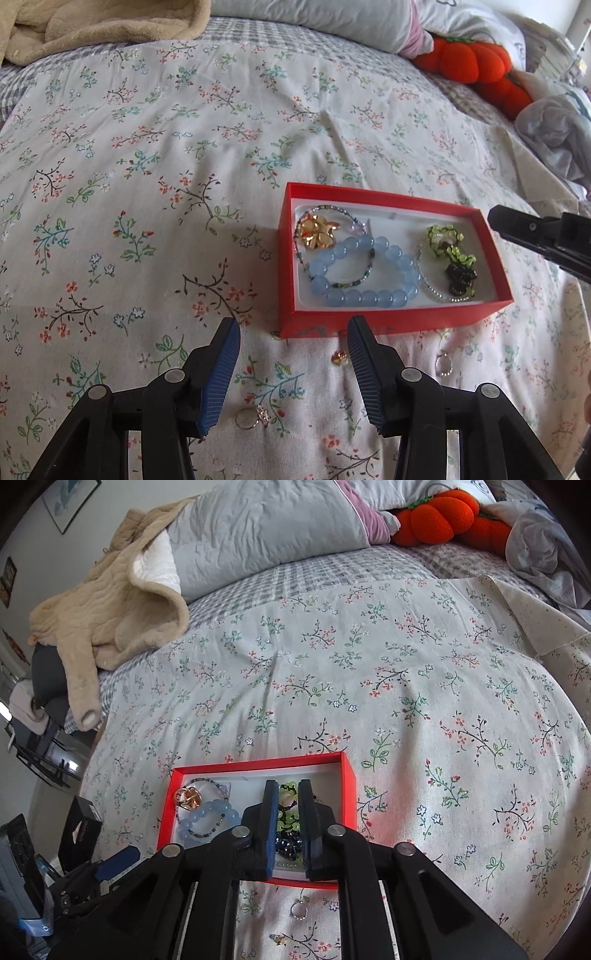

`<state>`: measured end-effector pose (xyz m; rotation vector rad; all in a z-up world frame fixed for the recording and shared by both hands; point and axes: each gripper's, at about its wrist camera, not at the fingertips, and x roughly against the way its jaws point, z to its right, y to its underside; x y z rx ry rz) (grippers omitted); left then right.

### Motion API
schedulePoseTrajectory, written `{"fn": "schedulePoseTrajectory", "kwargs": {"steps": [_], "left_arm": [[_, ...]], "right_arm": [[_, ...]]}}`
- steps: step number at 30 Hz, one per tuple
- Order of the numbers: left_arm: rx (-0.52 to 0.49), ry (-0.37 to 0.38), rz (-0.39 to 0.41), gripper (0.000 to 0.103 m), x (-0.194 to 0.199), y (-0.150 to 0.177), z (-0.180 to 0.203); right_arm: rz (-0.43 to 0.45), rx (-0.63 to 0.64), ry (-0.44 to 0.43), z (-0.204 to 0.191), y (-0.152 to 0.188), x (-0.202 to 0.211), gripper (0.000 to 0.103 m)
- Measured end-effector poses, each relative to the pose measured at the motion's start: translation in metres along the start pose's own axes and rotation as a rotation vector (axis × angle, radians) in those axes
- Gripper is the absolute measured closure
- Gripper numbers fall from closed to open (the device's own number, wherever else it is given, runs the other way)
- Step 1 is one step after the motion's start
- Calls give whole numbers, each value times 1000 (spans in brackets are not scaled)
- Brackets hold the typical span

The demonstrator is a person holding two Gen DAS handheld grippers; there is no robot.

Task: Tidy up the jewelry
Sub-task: 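Place the blue bracelet in the box with the left tool while the right tool places the green ornament, then grasp the small gold ring on the bedspread with the left tool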

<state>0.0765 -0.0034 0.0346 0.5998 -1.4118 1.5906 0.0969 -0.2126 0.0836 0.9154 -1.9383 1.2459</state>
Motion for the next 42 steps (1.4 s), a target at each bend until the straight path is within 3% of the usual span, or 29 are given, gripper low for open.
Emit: {"fn": "schedulePoseTrajectory", "kwargs": {"steps": [3,7,15,25,35,39,42], "left_arm": [[-9,-8,-1,48,1,3,2],[-21,-16,3,43,5,7,3],[-65,-37,-2,30,15,24,9],[-95,-120,-16,18,16,53,-6],[-127,-193,23,18,-7,93,-27],[-149,-217,103,3,-13,104,-33],[-143,-232,88,1,-18,100,-31]], "right_arm": [[-4,-5,-5,3,3,7,69],[-5,12,2,4,11,18,60],[-42,64,30,2,39,37,50],[-78,94,99,14,74,39,44],[-149,206,188,17,111,13,44],[-177,228,221,24,121,0,44],[-194,243,252,29,127,-11,41]]}}
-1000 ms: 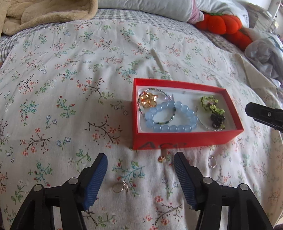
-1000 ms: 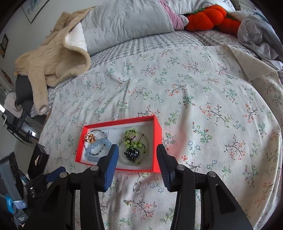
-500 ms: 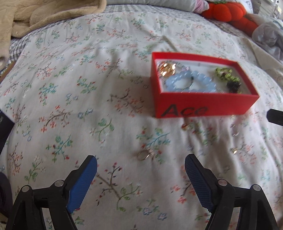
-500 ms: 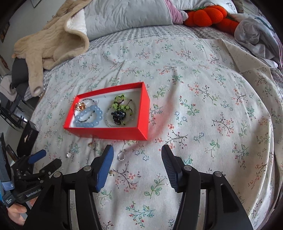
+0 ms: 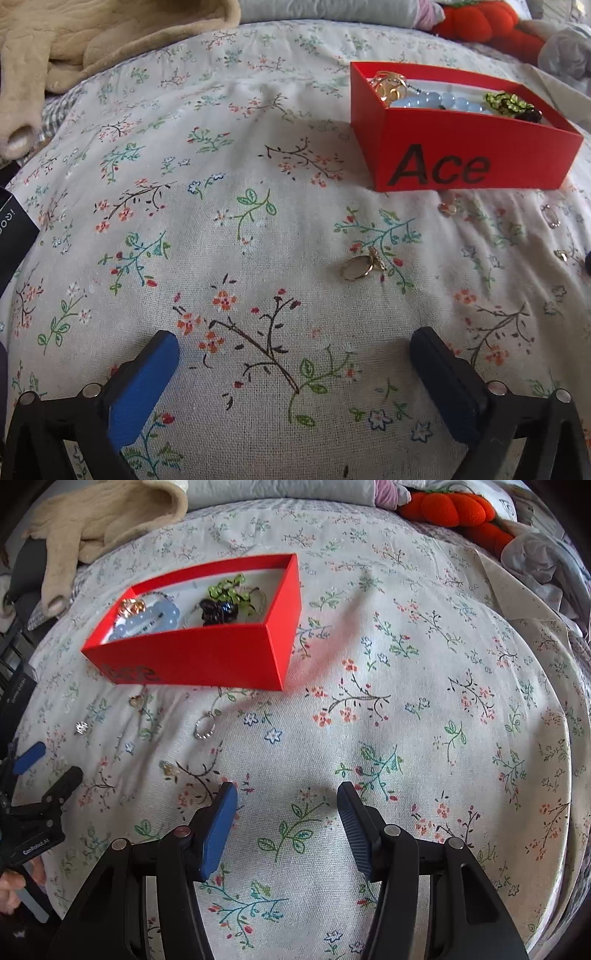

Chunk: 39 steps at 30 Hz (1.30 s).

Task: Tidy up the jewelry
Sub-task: 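Grasp the small gold ring on the bedspread with the left tool, then grasp the small silver ring with the right tool while the left tool holds the gold ring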

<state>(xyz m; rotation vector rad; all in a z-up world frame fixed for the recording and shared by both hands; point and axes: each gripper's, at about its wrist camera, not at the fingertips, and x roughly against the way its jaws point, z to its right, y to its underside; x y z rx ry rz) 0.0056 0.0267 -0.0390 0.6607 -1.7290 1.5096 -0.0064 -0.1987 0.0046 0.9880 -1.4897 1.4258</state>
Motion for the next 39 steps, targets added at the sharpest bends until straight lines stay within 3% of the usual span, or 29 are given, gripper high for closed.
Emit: {"fn": "schedulePoseTrajectory", "kwargs": {"steps": [3,5,10,16,22,39], "left_arm": [[19,1,-3,1,-2,-3,-1],[16,6,2,2,-2,-5,0],[-5,75,25,38,-2,-12,9],[-1,134,18,58,-8,-21,17],[-24,142,21,79,-7,-22,29],[26,143,10,82,4,-20,18]], "right_arm": [[18,-3,31,2,0,-2,28],[20,-14,29,4,-1,-4,26],[23,-33,41,4,-6,-8,18],[25,-35,48,0,-9,-10,15],[26,-34,44,0,-11,-10,15],[10,-18,-8,-6,-8,-8,15]]}}
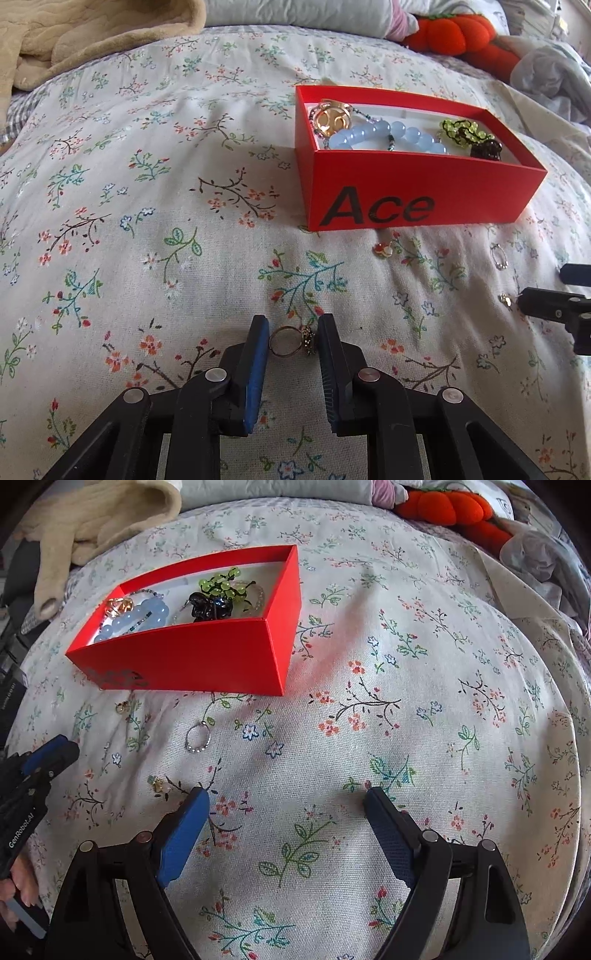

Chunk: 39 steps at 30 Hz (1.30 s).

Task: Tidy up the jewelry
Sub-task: 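Grasp the small silver ring with the right tool while the left tool holds the gold ring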

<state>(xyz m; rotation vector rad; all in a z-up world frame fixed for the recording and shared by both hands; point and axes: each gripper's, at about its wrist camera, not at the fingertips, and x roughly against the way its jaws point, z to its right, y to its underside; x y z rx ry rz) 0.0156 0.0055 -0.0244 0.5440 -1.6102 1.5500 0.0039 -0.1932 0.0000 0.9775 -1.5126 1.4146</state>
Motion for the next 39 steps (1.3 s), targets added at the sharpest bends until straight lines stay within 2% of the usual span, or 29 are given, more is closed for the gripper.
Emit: {"fn": "schedulePoseTrajectory", "kwargs": {"steps": [2,5,10,13,23,27,32,33,39], "left_arm": [[9,5,0,82,3,1,-2],[15,9,3,82,6,2,-5],[33,18,3,82,7,0,-9],[36,23,2,82,7,-1,-8],[38,32,2,82,7,-2,-7],[38,30,0,82,6,-2,-8],[37,25,-6,82,5,-3,-8],[39,23,-9,82,5,-3,-8],[58,30,-9,82,10,-4,-12]], "right_arm": [[2,8,-3,-3,-1,0,16],[14,17,-9,-7,-6,-1,23],[35,39,-14,-19,-15,-3,43],[41,47,-19,-24,-20,-4,52],[49,80,-34,-38,-31,-9,66],[49,116,-55,-45,-33,-9,84],[37,141,-62,-47,-35,-8,90],[25,130,-81,-44,-36,-7,100],[-9,32,-154,-26,-39,-2,101]]}}
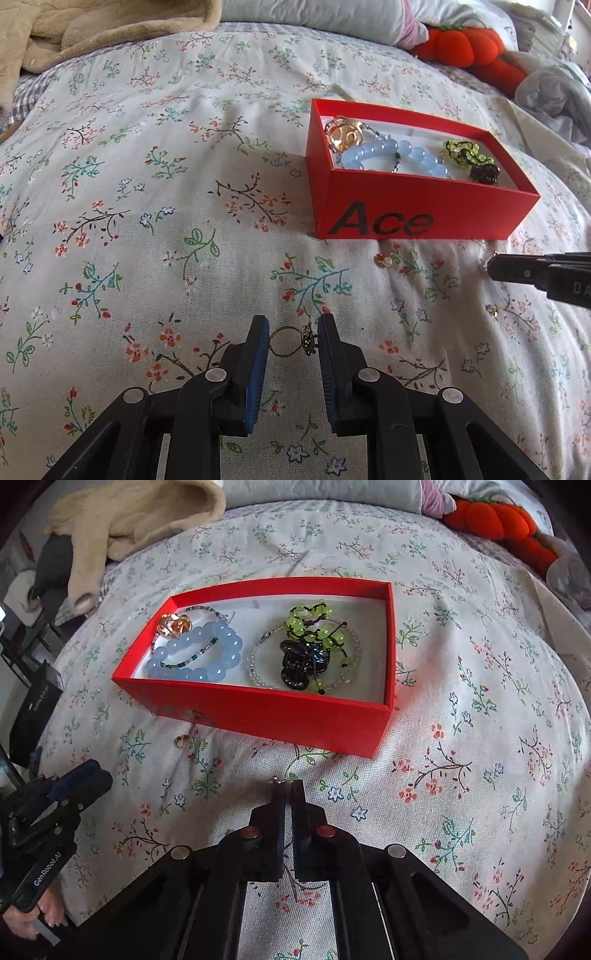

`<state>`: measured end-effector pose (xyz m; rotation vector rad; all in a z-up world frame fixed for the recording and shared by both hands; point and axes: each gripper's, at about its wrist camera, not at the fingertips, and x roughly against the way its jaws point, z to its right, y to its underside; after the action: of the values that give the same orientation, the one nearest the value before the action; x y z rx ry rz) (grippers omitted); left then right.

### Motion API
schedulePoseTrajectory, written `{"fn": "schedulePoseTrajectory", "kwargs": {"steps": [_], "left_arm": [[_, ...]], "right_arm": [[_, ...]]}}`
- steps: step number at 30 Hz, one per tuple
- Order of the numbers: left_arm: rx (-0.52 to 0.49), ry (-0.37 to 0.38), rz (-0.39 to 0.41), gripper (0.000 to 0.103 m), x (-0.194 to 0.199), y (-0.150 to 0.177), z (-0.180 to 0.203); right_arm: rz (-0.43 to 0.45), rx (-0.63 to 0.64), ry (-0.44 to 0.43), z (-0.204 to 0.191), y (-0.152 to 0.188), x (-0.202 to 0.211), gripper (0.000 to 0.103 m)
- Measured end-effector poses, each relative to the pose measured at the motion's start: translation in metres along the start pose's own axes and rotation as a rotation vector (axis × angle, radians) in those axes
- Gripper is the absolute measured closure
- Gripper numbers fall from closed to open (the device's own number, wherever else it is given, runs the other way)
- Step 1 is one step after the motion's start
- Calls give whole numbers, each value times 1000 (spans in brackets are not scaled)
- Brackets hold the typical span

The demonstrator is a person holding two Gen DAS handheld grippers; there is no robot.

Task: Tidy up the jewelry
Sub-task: 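Grasp the small silver ring with the right tool while the left tool holds the gold ring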

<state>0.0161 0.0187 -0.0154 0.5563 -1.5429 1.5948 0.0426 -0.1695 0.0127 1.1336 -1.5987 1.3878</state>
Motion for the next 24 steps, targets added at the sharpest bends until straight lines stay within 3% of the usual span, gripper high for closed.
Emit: {"fn": "schedulePoseTrajectory", "kwargs": {"steps": [5,12,15,18,19,24], "left_arm": [[5,0,-5,82,1,2,-1],[8,6,-5,82,3,2,0],[10,7,-6,82,3,2,0],[13,7,-11,82,2,1,1],[12,7,-12,82,2,1,1],[14,3,-17,82,0,2,0]], "right_arm": [[4,-86,-26,15,-1,13,103],[25,-107,-37,20,-1,27,103],[5,-137,-23,26,0,22,99],[-13,-157,-31,27,-1,16,66],[-11,-158,-38,25,-2,15,62],[-17,-106,-3,6,-7,4,62]]}}
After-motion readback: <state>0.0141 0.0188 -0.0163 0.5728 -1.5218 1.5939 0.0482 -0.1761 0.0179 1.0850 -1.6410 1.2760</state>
